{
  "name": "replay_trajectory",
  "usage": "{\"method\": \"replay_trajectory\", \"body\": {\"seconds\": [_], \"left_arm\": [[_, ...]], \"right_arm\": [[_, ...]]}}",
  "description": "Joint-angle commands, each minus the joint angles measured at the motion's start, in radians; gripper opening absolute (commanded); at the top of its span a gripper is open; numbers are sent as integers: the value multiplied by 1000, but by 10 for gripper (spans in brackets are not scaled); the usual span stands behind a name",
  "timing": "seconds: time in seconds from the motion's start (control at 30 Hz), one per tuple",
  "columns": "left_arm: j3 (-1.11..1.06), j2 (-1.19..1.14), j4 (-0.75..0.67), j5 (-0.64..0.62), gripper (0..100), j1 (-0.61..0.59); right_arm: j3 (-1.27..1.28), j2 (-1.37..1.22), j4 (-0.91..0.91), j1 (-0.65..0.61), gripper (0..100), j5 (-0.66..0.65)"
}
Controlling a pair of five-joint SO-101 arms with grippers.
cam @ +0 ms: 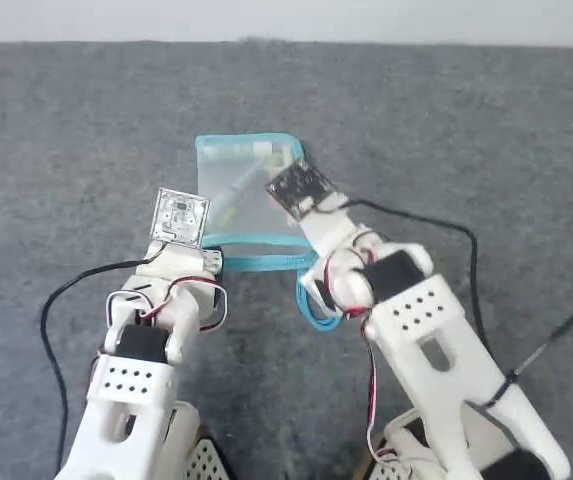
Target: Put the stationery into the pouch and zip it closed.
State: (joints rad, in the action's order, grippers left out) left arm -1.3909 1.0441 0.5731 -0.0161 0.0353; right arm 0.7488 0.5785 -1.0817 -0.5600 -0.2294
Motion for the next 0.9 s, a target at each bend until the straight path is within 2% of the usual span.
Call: {"method": "replay_trajectory", "body": {"seconds": [0.0, 0.1, 0.27, 0.37, 0.5, 0.77, 0.87], "left_arm": [[10, 15, -12, -9, 12, 12], [10, 15, -12, -9, 12, 12], [10, 15, -12, -9, 12, 12], [10, 15, -12, -9, 12, 12], [10, 15, -12, -9, 12, 12], [7, 15, -12, -9, 12, 12], [7, 15, -12, -9, 12, 12]], "right_arm": [[75, 51, 119, 16, 212, -37], [176, 51, 259, 13, 213, -11], [285, 50, 521, 15, 212, 150], [310, 50, 627, 12, 213, 201], [331, 25, 743, 15, 210, 207], [327, -197, 1020, 18, 209, 204], [285, -257, 1047, 35, 203, 206]]}}
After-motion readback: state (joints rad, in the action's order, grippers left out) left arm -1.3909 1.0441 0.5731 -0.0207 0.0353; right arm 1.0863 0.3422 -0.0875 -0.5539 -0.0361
